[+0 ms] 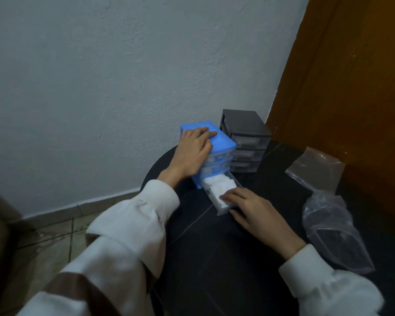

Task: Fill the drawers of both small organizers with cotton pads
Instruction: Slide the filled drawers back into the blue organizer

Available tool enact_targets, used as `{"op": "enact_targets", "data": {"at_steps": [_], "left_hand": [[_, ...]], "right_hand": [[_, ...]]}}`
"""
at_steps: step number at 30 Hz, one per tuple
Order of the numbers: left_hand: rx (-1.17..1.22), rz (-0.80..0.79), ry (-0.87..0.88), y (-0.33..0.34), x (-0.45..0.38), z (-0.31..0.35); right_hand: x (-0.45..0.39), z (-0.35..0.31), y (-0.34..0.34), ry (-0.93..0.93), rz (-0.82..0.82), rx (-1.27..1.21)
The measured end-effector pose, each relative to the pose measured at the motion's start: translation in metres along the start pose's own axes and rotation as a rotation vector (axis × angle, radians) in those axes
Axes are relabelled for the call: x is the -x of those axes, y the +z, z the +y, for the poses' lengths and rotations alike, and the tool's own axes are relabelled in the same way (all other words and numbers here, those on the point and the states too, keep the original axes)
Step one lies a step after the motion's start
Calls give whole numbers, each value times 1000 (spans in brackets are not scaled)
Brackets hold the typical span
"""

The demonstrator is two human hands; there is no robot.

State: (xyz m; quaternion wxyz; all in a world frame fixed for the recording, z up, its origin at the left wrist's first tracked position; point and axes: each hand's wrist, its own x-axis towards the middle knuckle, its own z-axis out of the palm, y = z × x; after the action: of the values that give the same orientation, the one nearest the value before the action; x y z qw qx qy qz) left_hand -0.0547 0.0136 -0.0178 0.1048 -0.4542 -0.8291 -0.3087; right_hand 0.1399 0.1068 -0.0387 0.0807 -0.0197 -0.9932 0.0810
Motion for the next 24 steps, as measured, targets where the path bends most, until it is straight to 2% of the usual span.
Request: {"op": "enact_targets", "data": {"at_steps": [7,11,15,19,21,24], "left_hand": [[2,-5,4,-2,1,1],[-2,-9,8,-2,1,1],[-1,-3,18,-1,1,0],[3,-5,15,0,1,-1],[9,-4,14,0,1,-1],[22,-8,4,1,0,-2]], "right_hand": [[-19,4,10,-58,64,107],[-26,0,9,-30,20,64],[-30,4,12,-42,-46,213],[-38,10,18,-11,-56,210],[-42,9,20,-22,30,203],[-43,7,21,-61,280,223]]}}
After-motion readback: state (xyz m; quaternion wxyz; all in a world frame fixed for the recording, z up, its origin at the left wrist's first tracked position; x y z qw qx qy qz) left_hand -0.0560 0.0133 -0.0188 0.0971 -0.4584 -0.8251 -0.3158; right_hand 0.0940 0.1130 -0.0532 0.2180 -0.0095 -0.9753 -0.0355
